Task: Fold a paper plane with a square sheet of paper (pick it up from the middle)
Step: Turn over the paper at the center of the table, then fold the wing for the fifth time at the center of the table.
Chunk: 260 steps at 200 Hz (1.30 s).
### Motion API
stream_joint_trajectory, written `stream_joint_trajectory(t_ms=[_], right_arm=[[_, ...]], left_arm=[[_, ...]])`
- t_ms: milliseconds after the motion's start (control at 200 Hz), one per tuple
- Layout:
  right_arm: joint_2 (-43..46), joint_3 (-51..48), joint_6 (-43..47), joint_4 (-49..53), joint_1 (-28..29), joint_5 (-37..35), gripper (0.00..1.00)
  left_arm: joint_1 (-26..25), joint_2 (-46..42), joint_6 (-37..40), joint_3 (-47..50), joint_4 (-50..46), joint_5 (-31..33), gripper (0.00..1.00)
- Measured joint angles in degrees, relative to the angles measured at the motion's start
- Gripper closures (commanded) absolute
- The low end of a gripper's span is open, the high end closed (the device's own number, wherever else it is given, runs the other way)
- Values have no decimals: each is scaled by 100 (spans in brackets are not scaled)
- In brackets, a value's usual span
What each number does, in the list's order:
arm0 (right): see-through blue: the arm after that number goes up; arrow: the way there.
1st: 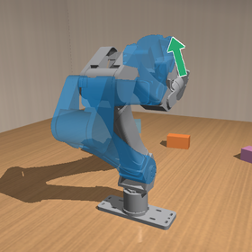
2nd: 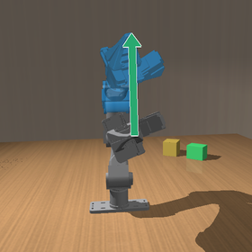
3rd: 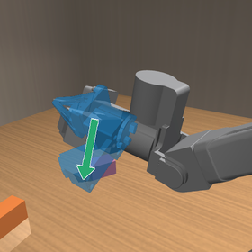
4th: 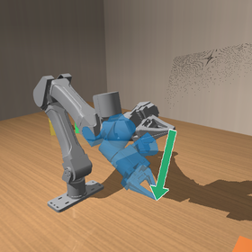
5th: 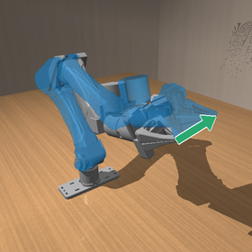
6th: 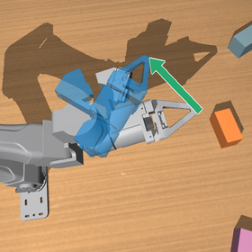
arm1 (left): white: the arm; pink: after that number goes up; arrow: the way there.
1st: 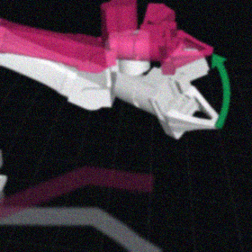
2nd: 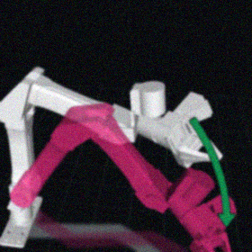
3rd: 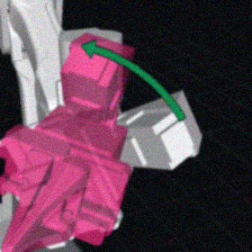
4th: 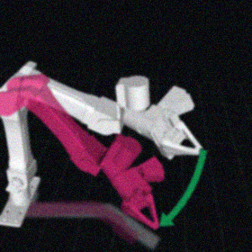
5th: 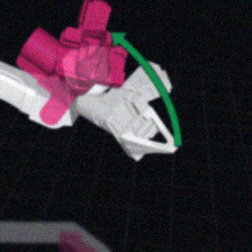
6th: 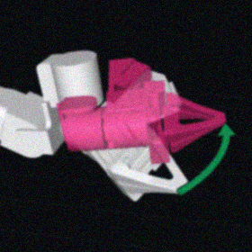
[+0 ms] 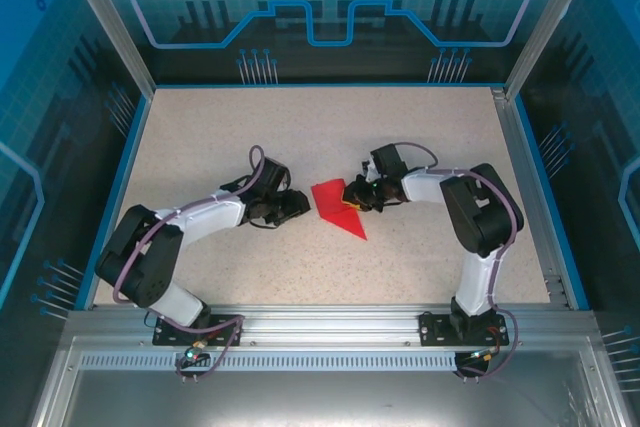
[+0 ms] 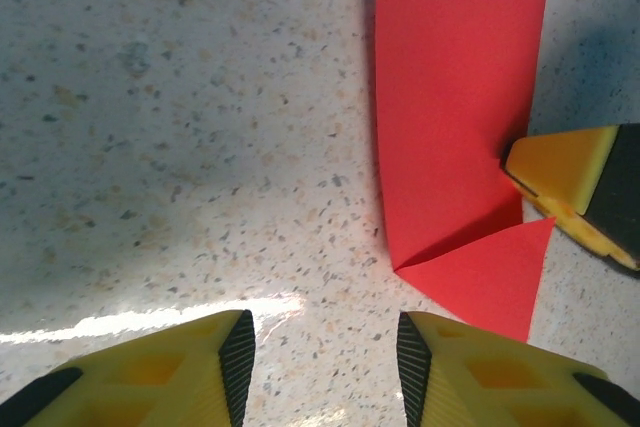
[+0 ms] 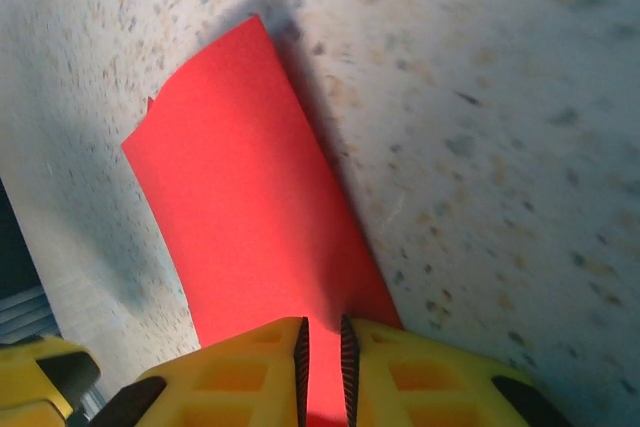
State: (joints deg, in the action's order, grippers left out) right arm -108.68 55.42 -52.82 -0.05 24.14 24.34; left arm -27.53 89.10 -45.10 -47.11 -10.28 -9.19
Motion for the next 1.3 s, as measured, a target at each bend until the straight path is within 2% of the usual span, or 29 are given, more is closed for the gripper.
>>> stream_joint_trajectory(t_ms=[140,260,380,475,675,945,1300], right_arm=[[201,-415,-962,-608,195,-302,80],[323,-514,-1187,-669,289,-446,73],[619,-492,-723,-149,251,-527,66],[979,-398,-149,345,177,-592,66],[1515,-240,962,763,57,-133,80],[1187,-295,1412,800,118,590,84],[555,-315,1543,920,9,428,85]], left_arm=[[0,162,-2,-103,59,-122,55],[0,339,-59,-160,153,-249,55],[0,413,-149,-177,197,-334,54],[0,479,-153,-227,227,-378,54],[0,588,-153,-236,313,-463,54],[2,706,-195,-238,339,-557,54],[7,901,-302,-376,483,-765,53]])
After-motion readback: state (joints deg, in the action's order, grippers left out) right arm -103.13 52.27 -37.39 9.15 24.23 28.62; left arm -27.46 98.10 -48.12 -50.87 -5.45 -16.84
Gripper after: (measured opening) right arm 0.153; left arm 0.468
